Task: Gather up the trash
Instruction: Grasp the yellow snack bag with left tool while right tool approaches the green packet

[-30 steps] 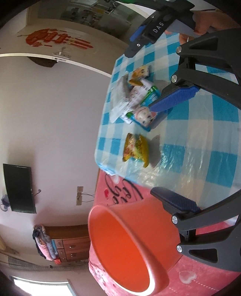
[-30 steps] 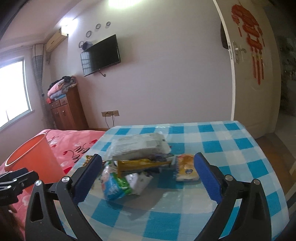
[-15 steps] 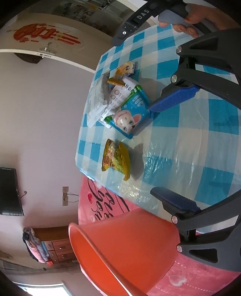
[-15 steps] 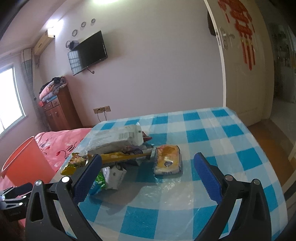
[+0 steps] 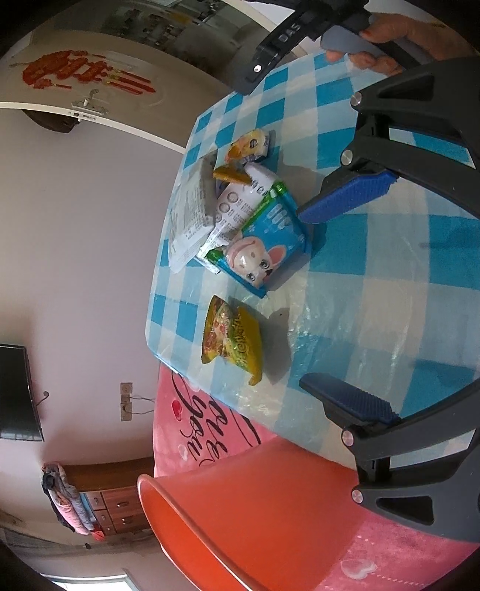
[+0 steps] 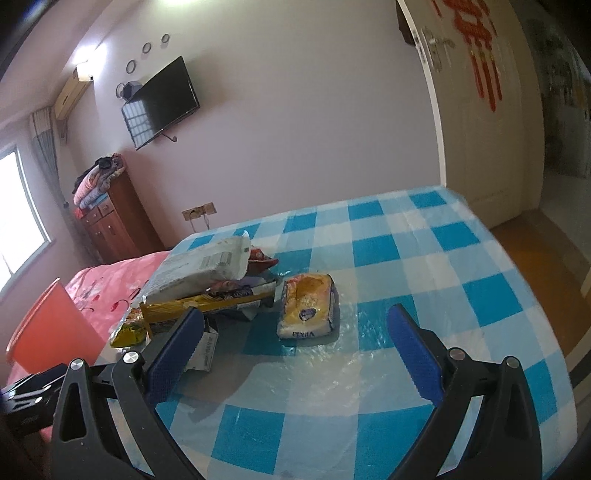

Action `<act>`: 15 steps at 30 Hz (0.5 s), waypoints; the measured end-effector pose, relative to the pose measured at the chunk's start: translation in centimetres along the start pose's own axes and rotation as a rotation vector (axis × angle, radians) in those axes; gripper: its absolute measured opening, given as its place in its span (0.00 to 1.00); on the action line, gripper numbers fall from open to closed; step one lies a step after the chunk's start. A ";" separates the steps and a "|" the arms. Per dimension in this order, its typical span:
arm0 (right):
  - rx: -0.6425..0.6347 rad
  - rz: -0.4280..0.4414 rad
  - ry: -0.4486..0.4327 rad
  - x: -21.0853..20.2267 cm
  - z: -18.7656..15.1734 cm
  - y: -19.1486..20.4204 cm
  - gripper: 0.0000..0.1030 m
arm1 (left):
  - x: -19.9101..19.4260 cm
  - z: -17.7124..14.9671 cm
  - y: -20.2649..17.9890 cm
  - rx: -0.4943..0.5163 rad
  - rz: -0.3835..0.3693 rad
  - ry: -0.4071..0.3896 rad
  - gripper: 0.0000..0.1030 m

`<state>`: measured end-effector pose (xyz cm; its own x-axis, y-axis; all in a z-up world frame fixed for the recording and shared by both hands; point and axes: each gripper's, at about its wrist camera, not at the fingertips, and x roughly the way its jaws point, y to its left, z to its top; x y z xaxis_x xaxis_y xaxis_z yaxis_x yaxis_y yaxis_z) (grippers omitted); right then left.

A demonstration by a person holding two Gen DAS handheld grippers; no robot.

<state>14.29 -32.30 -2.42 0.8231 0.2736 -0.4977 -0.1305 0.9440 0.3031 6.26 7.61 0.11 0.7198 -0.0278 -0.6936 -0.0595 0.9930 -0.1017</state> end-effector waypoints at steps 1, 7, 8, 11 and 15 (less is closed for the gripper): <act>0.011 0.008 0.009 0.1 0.0 -0.3 0.95 | 0.4 0.4 0.2 -0.004 0.003 0.005 0.81; 0.043 0.065 0.023 0.2 0.2 -1.4 0.95 | 3.7 3.3 1.7 -0.060 0.021 0.030 0.81; 0.043 0.069 0.024 0.2 0.3 -1.5 0.95 | 4.5 3.9 1.9 -0.059 0.023 0.038 0.81; 0.044 0.082 0.031 0.2 0.3 -1.8 0.95 | 6.4 5.2 2.4 -0.074 0.031 0.060 0.80; 0.059 0.099 0.047 0.5 0.4 -2.4 0.95 | 9.3 6.3 2.7 -0.057 0.039 0.114 0.78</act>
<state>15.25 -34.51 -3.04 0.7808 0.3747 -0.5000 -0.1760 0.8997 0.3994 17.09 10.75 -2.12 0.6335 -0.0057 -0.7737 -0.1273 0.9856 -0.1115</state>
